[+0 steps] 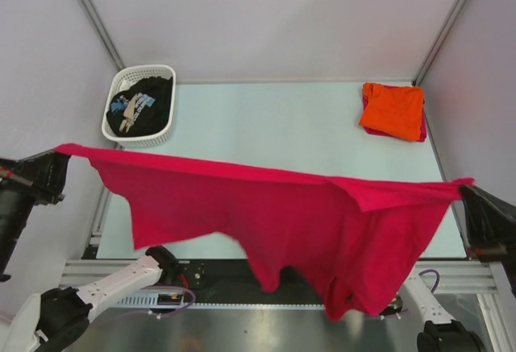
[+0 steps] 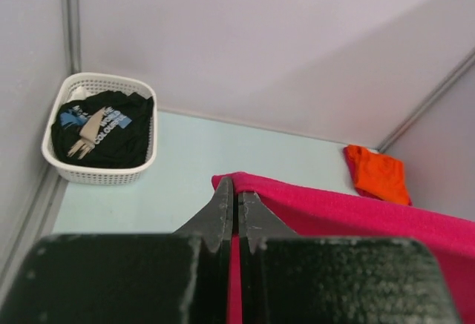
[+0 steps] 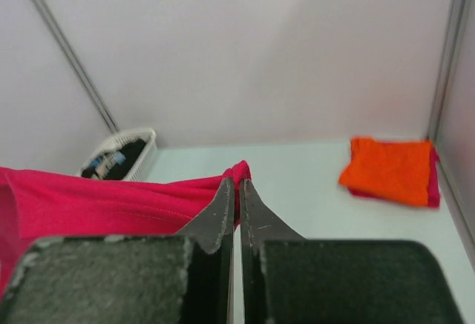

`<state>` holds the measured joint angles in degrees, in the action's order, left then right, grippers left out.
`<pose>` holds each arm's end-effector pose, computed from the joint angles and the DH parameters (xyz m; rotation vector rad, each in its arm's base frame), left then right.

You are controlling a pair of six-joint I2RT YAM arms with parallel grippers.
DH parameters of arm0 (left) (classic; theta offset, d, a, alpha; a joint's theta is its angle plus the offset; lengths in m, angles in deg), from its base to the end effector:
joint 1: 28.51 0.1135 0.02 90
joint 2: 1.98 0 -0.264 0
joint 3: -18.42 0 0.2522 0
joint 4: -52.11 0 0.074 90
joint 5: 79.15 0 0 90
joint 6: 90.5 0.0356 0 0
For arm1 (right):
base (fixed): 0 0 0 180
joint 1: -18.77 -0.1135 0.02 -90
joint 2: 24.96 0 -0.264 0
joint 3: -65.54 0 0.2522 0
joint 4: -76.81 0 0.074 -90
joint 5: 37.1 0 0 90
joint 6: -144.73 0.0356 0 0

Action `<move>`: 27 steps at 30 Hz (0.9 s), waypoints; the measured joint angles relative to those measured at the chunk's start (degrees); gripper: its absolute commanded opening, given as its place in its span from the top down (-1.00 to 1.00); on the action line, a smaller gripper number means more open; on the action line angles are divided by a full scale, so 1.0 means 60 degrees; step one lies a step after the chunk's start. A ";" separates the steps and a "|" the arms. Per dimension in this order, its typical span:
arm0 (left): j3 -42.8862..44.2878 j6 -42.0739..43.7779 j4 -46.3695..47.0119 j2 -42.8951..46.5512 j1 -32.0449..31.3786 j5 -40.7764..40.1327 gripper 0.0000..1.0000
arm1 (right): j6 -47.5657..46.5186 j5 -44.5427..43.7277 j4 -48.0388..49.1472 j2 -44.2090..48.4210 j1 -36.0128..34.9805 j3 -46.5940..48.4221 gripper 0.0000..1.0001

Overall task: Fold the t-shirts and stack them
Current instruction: Flatten out the tshirt

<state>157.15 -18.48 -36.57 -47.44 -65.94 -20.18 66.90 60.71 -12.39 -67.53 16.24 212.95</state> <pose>-0.0487 0.0604 0.5618 -0.1849 1.5022 -0.3739 -0.1339 -0.0011 0.5653 -0.0074 1.3066 0.3076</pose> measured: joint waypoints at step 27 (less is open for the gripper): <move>-0.2415 0.0878 0.5034 -1.0448 0.4452 0.1639 -0.99 | -0.0229 -0.0517 0.8032 -1.3063 -0.0506 -0.2849 -0.89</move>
<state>142.66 -13.21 -6.36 -110.12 -39.23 -10.34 65.52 57.61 35.80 -145.91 13.20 195.85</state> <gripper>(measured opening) 0.570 0.447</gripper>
